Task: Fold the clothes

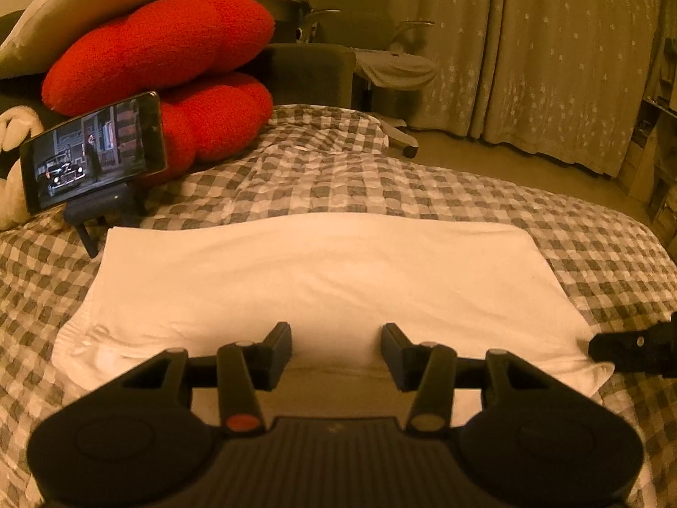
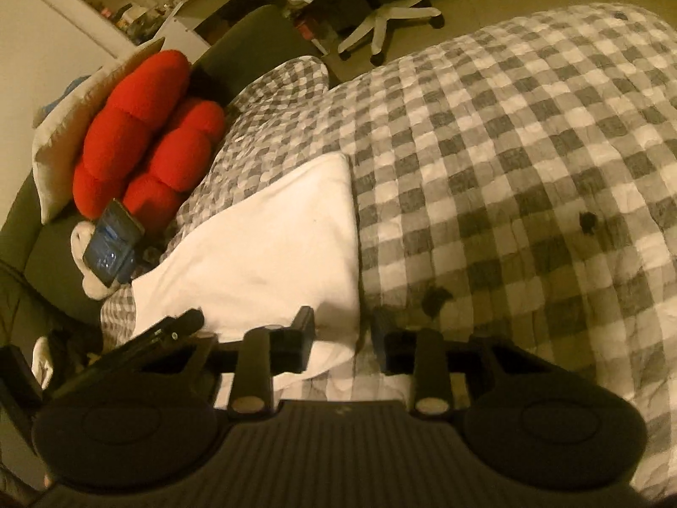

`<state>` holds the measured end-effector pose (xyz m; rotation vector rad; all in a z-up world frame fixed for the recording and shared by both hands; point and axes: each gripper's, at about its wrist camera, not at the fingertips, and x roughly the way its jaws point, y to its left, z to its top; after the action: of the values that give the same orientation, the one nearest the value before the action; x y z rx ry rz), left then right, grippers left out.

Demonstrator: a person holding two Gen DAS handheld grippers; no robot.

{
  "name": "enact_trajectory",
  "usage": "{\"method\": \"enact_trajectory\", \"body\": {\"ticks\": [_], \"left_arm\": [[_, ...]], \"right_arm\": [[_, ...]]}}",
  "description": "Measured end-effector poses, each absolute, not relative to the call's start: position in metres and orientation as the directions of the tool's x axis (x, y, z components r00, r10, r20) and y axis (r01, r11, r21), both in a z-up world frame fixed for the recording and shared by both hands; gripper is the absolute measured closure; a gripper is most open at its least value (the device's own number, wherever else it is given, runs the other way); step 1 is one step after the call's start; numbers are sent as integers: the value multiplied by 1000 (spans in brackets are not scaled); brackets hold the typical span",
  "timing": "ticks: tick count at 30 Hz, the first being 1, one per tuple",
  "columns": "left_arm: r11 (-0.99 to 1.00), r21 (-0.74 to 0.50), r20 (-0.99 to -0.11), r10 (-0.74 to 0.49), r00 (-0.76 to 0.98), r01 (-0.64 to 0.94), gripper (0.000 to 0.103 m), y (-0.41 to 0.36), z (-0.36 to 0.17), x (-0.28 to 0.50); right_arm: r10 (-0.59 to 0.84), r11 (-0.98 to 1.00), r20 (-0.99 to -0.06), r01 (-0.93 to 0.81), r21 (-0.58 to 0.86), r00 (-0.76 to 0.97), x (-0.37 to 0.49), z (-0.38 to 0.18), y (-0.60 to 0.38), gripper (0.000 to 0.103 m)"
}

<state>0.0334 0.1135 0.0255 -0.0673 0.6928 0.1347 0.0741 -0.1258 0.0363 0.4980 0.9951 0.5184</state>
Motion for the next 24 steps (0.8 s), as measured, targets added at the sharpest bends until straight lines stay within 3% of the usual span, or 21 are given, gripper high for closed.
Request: {"method": "enact_trajectory", "body": {"ticks": [17,20,24], "left_arm": [[991,39,-639,125,759,-130,53,107,23,33],[991,46,-639,128,758,-128,52,106,23,33],[991,51,-639,129,759,-126,52,105,23,32]], "right_arm": [[669,688,-598,-62,723,441,77,28,-132,71],[649,709,-613,-65,702,450,76,29,-132,87],[628,730,-619,-80,679,473,74,34,-133,94]]}}
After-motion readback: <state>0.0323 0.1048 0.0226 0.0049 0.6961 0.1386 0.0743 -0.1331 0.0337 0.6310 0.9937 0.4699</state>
